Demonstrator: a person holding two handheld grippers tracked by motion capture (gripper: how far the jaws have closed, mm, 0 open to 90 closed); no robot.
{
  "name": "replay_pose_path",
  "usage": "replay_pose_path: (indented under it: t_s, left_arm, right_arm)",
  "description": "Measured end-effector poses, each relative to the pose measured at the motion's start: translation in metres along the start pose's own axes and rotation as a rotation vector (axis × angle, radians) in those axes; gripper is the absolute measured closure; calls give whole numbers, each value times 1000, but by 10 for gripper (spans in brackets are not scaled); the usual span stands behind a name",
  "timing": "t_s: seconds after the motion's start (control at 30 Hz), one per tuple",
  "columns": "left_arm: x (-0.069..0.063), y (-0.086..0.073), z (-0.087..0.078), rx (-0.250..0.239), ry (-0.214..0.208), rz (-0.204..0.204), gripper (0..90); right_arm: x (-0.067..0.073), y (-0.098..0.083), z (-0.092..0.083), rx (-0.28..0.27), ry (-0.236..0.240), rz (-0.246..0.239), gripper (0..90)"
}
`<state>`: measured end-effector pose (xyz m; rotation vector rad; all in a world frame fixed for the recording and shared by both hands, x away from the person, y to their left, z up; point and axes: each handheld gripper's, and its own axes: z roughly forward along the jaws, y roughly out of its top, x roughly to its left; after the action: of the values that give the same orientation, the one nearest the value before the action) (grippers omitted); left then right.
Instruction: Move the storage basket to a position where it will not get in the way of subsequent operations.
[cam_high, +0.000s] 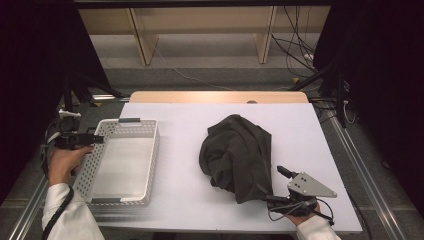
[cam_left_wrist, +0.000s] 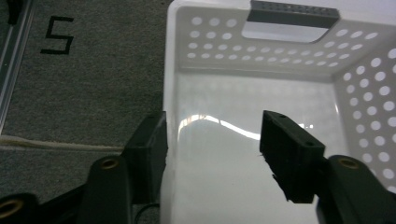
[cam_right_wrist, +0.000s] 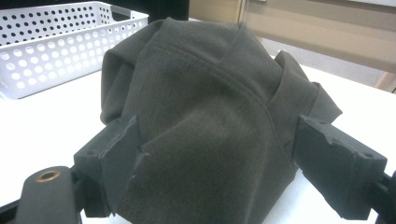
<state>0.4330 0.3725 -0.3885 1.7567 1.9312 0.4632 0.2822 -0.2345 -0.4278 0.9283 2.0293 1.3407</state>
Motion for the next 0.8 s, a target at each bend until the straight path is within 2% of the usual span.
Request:
replay_pose_path:
  t_s: [0.1,0.17,0.23,0.33,0.4,0.47,0.57,0.63,0.8]
  left_arm:
    - [6,-4,4,35,18,5,531]
    - [8,-5,7,51,59,13,574]
    - [10,-6,9,53,50,10,612]
    - [12,-8,11,71,75,19,674]
    - [14,-9,11,75,75,14,694]
    - [17,-10,11,78,54,11,721]
    - [15,-10,12,79,37,20,804]
    - [10,-8,13,76,59,29,834]
    - [5,-5,18,60,64,12,839]
  right_arm:
    - [0,0,0,1,0,-2,168]
    - [0,0,0,0,0,0,169]
    - [0,0,0,1,-1,0,169]
    - [0,0,1,3,-1,0,169]
    - [0,0,0,2,-1,0,169]
    - [0,0,0,2,-1,0,170]
    - [0,0,0,2,-1,1,170]
    - [0,0,1,3,-1,0,171]
    - [0,0,1,2,-2,1,171]
